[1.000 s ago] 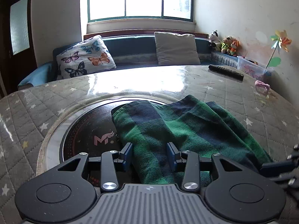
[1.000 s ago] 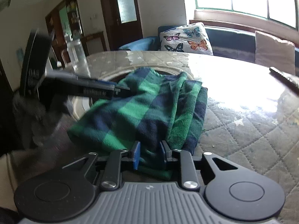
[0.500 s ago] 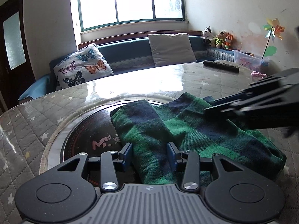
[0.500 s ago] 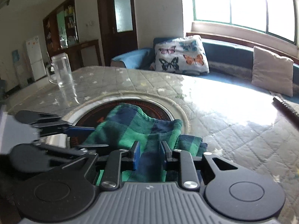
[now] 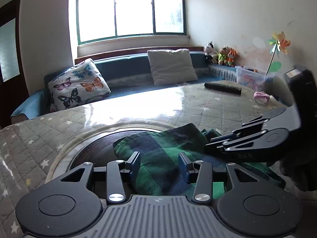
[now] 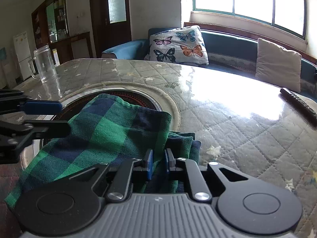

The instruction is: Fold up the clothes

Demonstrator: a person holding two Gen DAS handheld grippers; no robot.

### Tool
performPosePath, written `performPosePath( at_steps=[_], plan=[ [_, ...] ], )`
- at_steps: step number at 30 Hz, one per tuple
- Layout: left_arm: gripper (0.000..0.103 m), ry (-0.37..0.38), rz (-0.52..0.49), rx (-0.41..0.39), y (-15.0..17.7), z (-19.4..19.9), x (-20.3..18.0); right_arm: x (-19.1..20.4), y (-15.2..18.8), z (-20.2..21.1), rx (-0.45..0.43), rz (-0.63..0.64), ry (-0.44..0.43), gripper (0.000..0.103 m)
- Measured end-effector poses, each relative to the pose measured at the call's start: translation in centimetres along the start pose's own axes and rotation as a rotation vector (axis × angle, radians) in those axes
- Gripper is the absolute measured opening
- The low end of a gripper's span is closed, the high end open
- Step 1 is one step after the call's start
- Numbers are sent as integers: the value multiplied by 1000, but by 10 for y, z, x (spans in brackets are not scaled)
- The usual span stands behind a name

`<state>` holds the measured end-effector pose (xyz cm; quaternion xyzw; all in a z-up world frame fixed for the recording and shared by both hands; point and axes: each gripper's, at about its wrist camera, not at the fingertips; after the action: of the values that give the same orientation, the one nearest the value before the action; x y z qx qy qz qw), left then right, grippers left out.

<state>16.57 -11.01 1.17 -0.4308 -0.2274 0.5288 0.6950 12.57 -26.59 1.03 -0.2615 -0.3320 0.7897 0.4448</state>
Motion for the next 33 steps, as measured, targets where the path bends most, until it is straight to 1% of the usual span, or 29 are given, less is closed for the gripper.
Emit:
performPosePath(
  at_steps=[2, 5, 7, 10, 13, 17, 19, 21, 22, 23, 28, 33],
  plan=[
    [32, 5, 32, 31, -2, -13, 5, -1, 2, 0, -5, 0, -2, 11],
    [26, 13, 51, 72, 0, -29, 7, -1, 3, 0, -9, 6, -7, 11],
    [26, 14, 43, 92, 3, -37, 6, -1, 4, 0, -11, 10, -10, 11],
    [26, 12, 26, 90, 5, -38, 2, -4, 2, 1, -12, 8, -16, 11],
    [26, 31, 47, 73, -5, -32, 4, -7, -1, 4, -16, 2, -20, 11],
    [27, 22, 59, 46, -18, -33, 5, -6, -10, 5, -41, 22, -15, 11],
    [27, 6, 67, 71, -20, -44, 6, -6, -15, 1, -43, 37, -5, 11],
    [27, 0, 73, 102, -17, -53, 8, -8, -15, -7, -19, 39, -1, 11],
    [27, -2, 74, 110, -15, -55, 9, -9, -14, -12, -6, 38, 1, 11],
    [27, -3, 72, 109, -13, -55, 8, -9, -13, -11, -12, 37, -1, 11],
    [27, 12, 63, 89, -11, -39, 7, -4, -11, 9, -43, 61, -3, 18],
    [27, 35, 38, 78, -6, -20, 2, 17, -5, 41, -80, 106, -44, 18]
  ],
)
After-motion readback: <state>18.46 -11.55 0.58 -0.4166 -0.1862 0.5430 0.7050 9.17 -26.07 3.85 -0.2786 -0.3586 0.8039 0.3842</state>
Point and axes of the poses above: each gripper's, at about its wrist camera, not at the fingertips, and z roughly against the way its jaws point, x to its left, y to its underside, and after that the axes turned 12 degrees about z, right-handed
